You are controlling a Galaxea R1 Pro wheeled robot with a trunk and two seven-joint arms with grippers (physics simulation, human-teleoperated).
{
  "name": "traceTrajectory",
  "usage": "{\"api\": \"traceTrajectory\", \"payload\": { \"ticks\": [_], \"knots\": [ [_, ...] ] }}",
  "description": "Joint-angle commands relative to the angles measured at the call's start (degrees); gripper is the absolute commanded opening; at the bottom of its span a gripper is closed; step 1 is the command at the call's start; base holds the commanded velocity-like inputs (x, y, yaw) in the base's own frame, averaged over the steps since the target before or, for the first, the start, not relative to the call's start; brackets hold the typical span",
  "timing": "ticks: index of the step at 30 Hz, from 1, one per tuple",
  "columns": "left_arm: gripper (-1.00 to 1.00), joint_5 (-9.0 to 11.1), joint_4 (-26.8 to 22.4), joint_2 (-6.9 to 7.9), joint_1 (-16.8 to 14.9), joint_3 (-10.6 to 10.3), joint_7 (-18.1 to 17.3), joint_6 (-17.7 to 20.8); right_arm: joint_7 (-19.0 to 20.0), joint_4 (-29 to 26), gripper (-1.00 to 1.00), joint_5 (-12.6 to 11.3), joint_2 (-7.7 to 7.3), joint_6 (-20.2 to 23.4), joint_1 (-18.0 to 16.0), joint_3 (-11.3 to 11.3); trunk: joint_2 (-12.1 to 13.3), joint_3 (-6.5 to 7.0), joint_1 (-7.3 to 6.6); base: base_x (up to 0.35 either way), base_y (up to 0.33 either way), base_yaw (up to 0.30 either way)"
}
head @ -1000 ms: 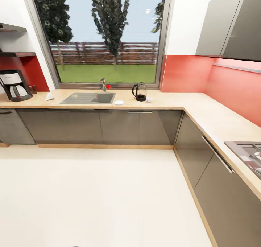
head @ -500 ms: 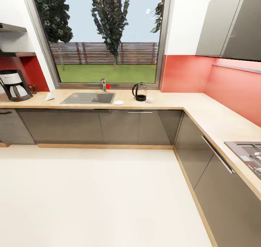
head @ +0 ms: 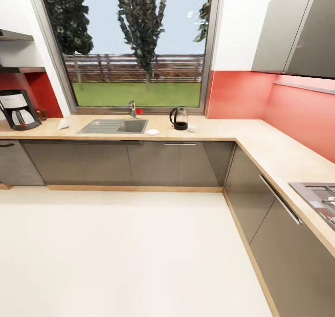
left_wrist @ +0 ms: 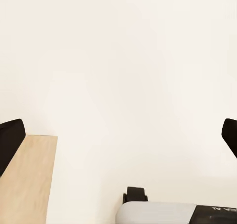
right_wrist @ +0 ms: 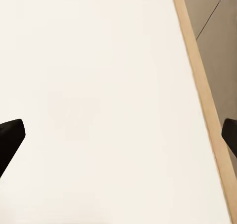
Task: Set up a coffee station on the kitchen countertop: keep the coffee maker on the countertop, move the bottle of coffee from the kitchen shelf to the counter next to the coffee maker, place a paper coffee filter on top of the coffee maker, put the saucer next to the coffee maker with the coffee cup on the saucer, and place the electric kettle next to the coffee maker.
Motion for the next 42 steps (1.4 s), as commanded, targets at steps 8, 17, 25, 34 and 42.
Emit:
{"api": "traceTrajectory", "payload": {
  "ticks": [8,17,25,34,42],
  "knots": [
    [1.0,0.19,0.45,0.08,-0.06,0.23,0.14,-1.85,0.04,-0.04,1.0,0.1,0.01,-0.17,-0.04,-0.2,-0.11,-0.11,0.05,0.298,0.0,0.0],
    [1.0,0.15,0.82,0.18,-0.06,0.32,0.18,-2.14,-0.03,0.12,1.0,0.18,0.06,-0.17,-0.04,-0.17,-0.11,-0.11,0.05,0.321,-0.123,0.0],
    [1.0,0.15,0.87,0.29,-0.06,0.45,0.18,-2.14,-0.3,2.93,1.0,0.11,0.01,-0.17,-0.04,-0.37,-0.11,-0.11,0.05,0.308,-0.192,0.0],
    [1.0,0.15,0.87,0.26,-0.06,0.46,0.18,-2.14,-0.06,3.2,1.0,0.02,0.01,-0.17,-0.04,-0.32,-0.11,-0.11,0.05,0.308,-0.176,0.0],
    [1.0,0.16,0.87,0.23,-0.06,0.46,0.18,-2.14,-0.05,3.24,1.0,0.01,0.01,-0.17,-0.04,-0.25,-0.11,-0.11,0.05,0.312,-0.139,0.0]
  ]
}}
